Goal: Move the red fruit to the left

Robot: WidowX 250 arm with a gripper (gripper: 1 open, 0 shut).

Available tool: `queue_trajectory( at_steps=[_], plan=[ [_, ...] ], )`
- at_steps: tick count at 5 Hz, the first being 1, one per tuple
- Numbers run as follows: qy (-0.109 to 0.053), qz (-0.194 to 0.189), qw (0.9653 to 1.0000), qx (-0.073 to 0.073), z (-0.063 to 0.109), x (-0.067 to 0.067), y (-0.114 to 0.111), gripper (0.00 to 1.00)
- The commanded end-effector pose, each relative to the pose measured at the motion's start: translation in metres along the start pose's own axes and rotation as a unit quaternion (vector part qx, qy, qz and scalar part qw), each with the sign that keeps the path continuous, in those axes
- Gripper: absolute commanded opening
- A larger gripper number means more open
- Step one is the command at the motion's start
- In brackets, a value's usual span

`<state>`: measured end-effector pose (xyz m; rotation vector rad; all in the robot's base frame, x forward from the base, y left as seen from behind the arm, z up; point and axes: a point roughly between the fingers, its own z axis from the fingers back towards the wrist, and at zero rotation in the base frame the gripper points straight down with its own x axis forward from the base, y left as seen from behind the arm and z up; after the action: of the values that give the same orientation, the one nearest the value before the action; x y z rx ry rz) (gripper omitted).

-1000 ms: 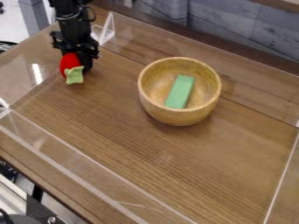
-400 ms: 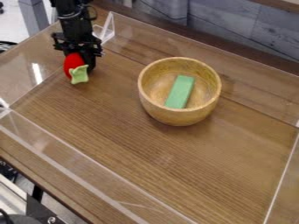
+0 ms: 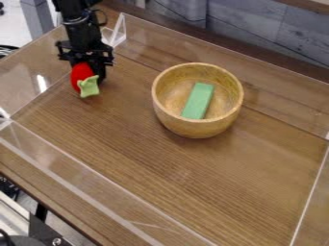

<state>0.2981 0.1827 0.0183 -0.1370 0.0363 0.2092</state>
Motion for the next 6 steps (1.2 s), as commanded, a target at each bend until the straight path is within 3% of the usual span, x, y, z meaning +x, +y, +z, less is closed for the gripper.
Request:
queue_trajectory(
  at_steps=[1, 2, 4, 6],
  plan=[
    [-0.001, -0.004, 1.0000, 0.001, 0.008, 0.000, -0.003, 0.00],
    [-0.003, 0.027, 0.9996, -0.002, 0.017, 0.001, -0.008, 1.00],
    [-0.007, 0.035, 0.9994, -0.005, 0.016, 0.006, -0.015, 1.00],
    [-0.023, 0.069, 0.9973, -0.011, 0.034, 0.004, -0.013, 1.00]
  ],
)
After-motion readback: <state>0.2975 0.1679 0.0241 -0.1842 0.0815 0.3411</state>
